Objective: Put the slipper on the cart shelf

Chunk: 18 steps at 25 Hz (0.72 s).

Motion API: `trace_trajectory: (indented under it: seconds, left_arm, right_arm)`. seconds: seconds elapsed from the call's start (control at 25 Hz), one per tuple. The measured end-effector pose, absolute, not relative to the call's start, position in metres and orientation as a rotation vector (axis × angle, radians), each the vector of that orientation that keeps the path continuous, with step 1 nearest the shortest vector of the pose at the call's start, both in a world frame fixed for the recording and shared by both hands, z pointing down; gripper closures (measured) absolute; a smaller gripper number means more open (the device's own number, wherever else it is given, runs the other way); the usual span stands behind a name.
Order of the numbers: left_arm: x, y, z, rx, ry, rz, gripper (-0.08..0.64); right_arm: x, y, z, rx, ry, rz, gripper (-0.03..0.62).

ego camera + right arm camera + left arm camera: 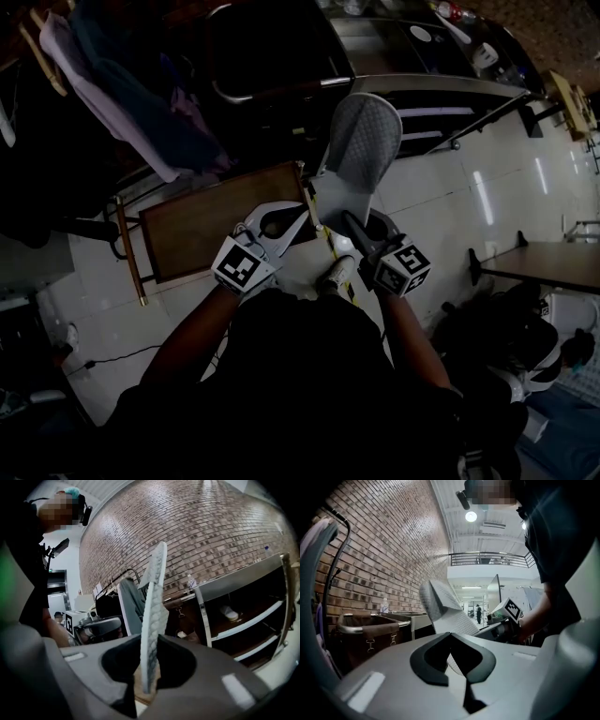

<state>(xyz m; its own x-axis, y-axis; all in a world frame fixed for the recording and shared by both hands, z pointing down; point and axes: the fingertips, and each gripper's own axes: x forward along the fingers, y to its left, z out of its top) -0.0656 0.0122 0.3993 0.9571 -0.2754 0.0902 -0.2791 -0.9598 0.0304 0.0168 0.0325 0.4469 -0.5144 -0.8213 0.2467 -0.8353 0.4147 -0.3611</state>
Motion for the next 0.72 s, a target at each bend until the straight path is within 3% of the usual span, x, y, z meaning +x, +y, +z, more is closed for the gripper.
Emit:
trace_trajectory:
  seconds: [0.28,0.72]
  left_arm:
    - [0.028,0.036,0.392,3.095,-0.440,0.158,0.558]
    - [0.147,0.065,0.403,3.166,-0.368,0.240,0.558]
  right_arm:
    - [0.093,0.044,0.452,1.464,-2.662,0.736,0.525]
    - [0.187,0.060,0.516,1.183,-2.600,1.144,0.525]
